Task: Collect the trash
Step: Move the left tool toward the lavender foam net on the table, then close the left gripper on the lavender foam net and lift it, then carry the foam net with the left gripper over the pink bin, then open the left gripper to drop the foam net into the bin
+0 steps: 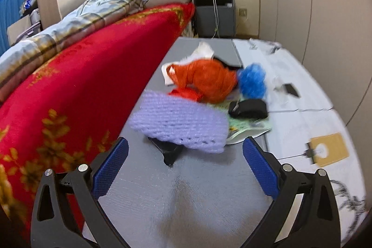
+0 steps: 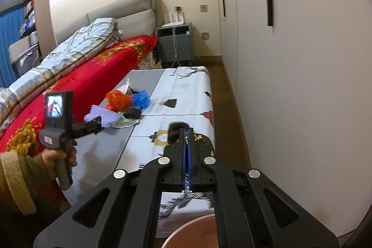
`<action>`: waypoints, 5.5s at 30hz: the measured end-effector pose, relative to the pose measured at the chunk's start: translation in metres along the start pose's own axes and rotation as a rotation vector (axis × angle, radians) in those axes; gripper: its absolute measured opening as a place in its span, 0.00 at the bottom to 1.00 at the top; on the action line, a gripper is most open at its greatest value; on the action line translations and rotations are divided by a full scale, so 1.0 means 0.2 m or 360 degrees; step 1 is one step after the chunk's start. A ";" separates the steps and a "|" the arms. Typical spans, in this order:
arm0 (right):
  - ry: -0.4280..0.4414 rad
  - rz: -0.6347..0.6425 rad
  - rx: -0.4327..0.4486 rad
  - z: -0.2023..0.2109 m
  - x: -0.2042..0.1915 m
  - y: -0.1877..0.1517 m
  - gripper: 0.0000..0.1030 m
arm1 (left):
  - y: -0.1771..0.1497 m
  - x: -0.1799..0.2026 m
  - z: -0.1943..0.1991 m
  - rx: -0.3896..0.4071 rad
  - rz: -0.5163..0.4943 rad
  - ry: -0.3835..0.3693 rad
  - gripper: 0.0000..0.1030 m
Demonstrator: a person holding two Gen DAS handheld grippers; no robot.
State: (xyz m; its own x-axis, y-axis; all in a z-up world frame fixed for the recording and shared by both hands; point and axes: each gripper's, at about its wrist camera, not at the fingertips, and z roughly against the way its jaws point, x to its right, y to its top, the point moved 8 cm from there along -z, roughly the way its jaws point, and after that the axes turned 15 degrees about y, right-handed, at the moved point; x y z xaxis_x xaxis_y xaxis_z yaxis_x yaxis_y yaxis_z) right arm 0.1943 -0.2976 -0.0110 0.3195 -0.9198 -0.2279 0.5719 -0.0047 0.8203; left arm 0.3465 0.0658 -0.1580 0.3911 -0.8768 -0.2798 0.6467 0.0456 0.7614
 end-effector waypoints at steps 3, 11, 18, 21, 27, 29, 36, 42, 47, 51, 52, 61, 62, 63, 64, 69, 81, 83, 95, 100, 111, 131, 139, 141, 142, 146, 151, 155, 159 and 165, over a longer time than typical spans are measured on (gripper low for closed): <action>0.0003 -0.0036 -0.0028 -0.04 0.04 -0.01 0.02 | -0.01 0.02 -0.07 0.0009 -0.0040 0.0034 0.93; 0.0046 -0.0070 -0.0091 -0.14 0.03 -0.05 0.02 | -0.04 0.10 -0.16 -0.0022 -0.0120 0.0028 0.93; 0.0029 -0.0077 -0.0102 -0.14 0.06 -0.07 0.02 | -0.04 0.11 -0.22 -0.0088 -0.0100 0.0057 0.81; 0.0026 -0.0076 -0.0105 -0.14 0.06 -0.07 0.02 | -0.04 0.10 -0.23 -0.0113 -0.0064 0.0021 0.45; 0.0015 -0.0027 -0.0096 -0.12 0.06 -0.07 0.02 | -0.01 0.06 -0.18 -0.0105 0.0042 -0.0094 0.00; 0.0014 -0.0023 -0.0090 -0.11 0.06 -0.06 0.02 | 0.03 0.05 -0.15 -0.0079 0.0072 -0.0115 0.00; 0.0017 -0.0045 -0.0056 -0.06 0.07 -0.05 0.02 | 0.15 -0.05 0.02 0.0048 0.0097 -0.0139 0.00; 0.0019 -0.0041 -0.0064 -0.05 0.06 -0.06 0.02 | 0.13 -0.12 -0.03 0.0007 0.0126 0.0030 0.71; 0.0023 -0.0064 -0.0110 -0.10 0.08 -0.09 0.02 | 0.13 -0.07 -0.14 0.0019 0.0049 0.0033 0.71; 0.0027 -0.0066 -0.0157 -0.15 0.08 -0.11 0.02 | 0.09 -0.04 -0.27 -0.0056 0.0007 0.0020 0.71; 0.0028 -0.0066 -0.0170 -0.17 0.08 -0.12 0.02 | 0.09 -0.03 -0.29 -0.0066 -0.0002 0.0017 0.71; 0.0032 -0.0078 -0.0250 -0.26 0.10 -0.17 0.02 | 0.05 0.07 -0.39 -0.0097 -0.0068 -0.0026 0.71; 0.0031 -0.0080 -0.0254 -0.27 0.11 -0.18 0.02 | 0.05 0.08 -0.39 -0.0102 -0.0077 -0.0033 0.71; 0.0031 -0.0086 -0.0257 -0.27 0.11 -0.18 0.02 | 0.05 0.08 -0.39 -0.0103 -0.0080 -0.0042 0.70; 0.0032 -0.0092 -0.0262 -0.27 0.12 -0.19 0.02 | 0.05 0.08 -0.39 -0.0103 -0.0078 -0.0048 0.67; 0.0030 -0.0075 -0.0255 -0.27 0.12 -0.17 0.02 | 0.08 0.05 -0.35 -0.0054 0.0014 -0.0143 0.18; 0.0061 -0.0071 -0.0179 -0.18 0.10 -0.12 0.02 | 0.28 -0.04 -0.06 0.0059 0.0171 -0.0309 0.10; 0.0068 -0.0065 -0.0157 -0.16 0.09 -0.10 0.02 | 0.33 -0.08 0.02 0.0077 0.0222 -0.0350 0.10; 0.0107 -0.0010 0.0016 0.07 -0.01 0.02 0.02 | 0.36 -0.15 0.73 0.0250 0.0085 -0.0545 0.10; 0.0109 -0.0015 0.0073 0.21 -0.08 0.04 0.02 | 0.25 -0.15 1.03 0.0229 0.0059 -0.0723 0.10; 0.0058 -0.0025 0.0039 0.55 -0.22 -0.16 0.02 | -0.17 -0.02 1.42 0.0106 -0.0065 -0.0969 0.10; -0.0323 -0.0291 -0.0039 0.68 0.09 -0.50 0.02 | -0.55 0.64 1.70 -0.0049 -0.0559 -0.1331 0.10; -0.0441 -0.0353 -0.0139 0.62 0.23 -0.61 0.02 | -0.66 0.79 1.69 -0.0139 -0.0688 -0.1393 0.11; -0.0463 -0.0382 -0.0149 0.62 0.27 -0.62 0.02 | -0.67 0.82 1.68 -0.0154 -0.0717 -0.1400 0.11; -0.0474 -0.0397 -0.0154 0.62 0.29 -0.63 0.02 | -0.68 0.83 1.68 -0.0162 -0.0731 -0.1399 0.11; -0.0501 -0.0447 -0.0178 0.61 0.34 -0.66 0.02 | -0.71 0.88 1.66 -0.0197 -0.0765 -0.1391 0.11; -0.0519 -0.0477 -0.0184 0.61 0.36 -0.67 0.05 | -0.74 0.92 1.66 -0.0231 -0.0764 -0.1396 0.19; -0.0564 -0.0499 -0.0192 0.62 0.38 -0.69 0.31 | -0.72 0.91 1.62 -0.0169 -0.0719 -0.1237 0.81; -0.0607 -0.0502 -0.0157 0.64 0.39 -0.68 0.53 | -0.71 0.89 1.56 -0.0197 -0.0661 -0.1185 0.83; -0.0590 -0.0460 -0.0147 0.63 0.35 -0.67 0.71 | -0.67 0.80 1.49 -0.0185 -0.0590 -0.1082 0.83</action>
State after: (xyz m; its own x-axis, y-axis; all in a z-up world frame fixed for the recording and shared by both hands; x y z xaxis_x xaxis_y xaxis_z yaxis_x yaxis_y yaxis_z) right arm 0.0448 -0.4116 -0.0697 -0.1442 -0.9639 -0.2238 0.6677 -0.2617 0.6969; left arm 0.1282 -0.2224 -0.1303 -0.3264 -0.9436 -0.0553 0.7359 -0.2904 0.6116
